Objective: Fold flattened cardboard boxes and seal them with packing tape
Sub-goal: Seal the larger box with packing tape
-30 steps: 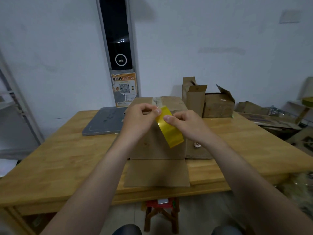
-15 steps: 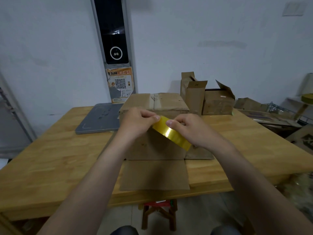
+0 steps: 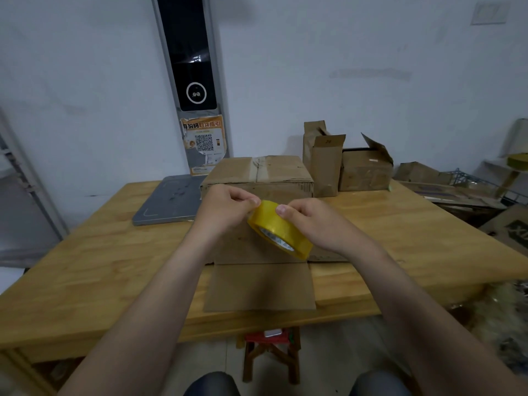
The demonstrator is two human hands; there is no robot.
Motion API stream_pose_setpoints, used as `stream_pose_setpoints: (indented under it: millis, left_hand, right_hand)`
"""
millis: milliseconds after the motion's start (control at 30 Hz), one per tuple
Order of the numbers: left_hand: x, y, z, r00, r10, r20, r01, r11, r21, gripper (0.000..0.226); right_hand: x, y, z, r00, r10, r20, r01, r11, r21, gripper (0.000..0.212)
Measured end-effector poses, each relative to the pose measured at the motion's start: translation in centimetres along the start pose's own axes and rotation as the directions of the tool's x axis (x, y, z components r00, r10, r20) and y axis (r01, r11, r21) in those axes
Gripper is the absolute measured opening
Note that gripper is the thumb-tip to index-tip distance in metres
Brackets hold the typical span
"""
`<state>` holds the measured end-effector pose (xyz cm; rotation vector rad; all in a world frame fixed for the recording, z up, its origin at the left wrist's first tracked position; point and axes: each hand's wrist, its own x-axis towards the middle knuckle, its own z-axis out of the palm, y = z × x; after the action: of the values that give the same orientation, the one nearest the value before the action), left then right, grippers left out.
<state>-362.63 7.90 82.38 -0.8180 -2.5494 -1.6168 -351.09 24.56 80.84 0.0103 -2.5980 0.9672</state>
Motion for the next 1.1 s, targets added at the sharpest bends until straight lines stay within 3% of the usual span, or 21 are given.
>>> stream_pose_setpoints:
  millis: [133,300,367,433,500,600,767,1100]
  left_hand:
    - [-0.5,0.6,-0.1,0.998,0.039,-0.056,-0.038,0.999,0.026,0.019]
    - [-1.2,1.0,-0.2,0.982,0.086,-0.165,-0.085,0.996,0.014,0.018]
    - [-1.2,1.0,-0.7,0.979,0.090,-0.182,-0.093,0.996,-0.006,0.017]
    - [-0.9,1.3,-1.5,0.973,0.090,-0.212,-0.100,0.994,-0.039,0.015]
    - [-0.6,1.4,-2.2,0.966,0.083,-0.243,-0.107,0.990,-0.090,0.017]
    - [-0.5,1.5,-2.7,0.959,0.029,-0.283,-0.080,0.982,-0.170,0.007]
    - [0.0,2.2,-4.6,0.887,-0.024,-0.461,-0.105,0.962,-0.252,0.016]
    - [1.8,-0.5,-6.3,0.802,-0.203,-0.561,-0.037,0.922,-0.387,0.024]
  right_hand:
    - [-0.2,-0.3,0.0,0.999,0.030,-0.011,-0.029,0.995,0.099,0.062]
    - [-0.5,-0.9,-0.2,0.989,0.145,-0.032,-0.136,0.972,0.193,0.036]
    - [-1.1,-1.1,-0.4,0.993,0.109,-0.053,-0.094,0.969,0.230,0.071]
    - [-1.8,-1.2,-0.3,0.998,-0.022,-0.055,0.032,0.982,0.187,0.094]
    - [-2.1,-1.2,-0.6,0.984,-0.154,-0.091,0.165,0.976,0.142,0.084]
    - [-1.4,-1.1,-1.5,0.957,-0.239,-0.162,0.240,0.971,-0.018,0.065]
    - [-0.2,-0.3,-4.5,0.985,-0.172,0.008,0.166,0.935,-0.313,0.057]
    - [-0.4,1.7,-11.2,0.989,-0.092,0.115,0.136,0.873,-0.469,0.054]
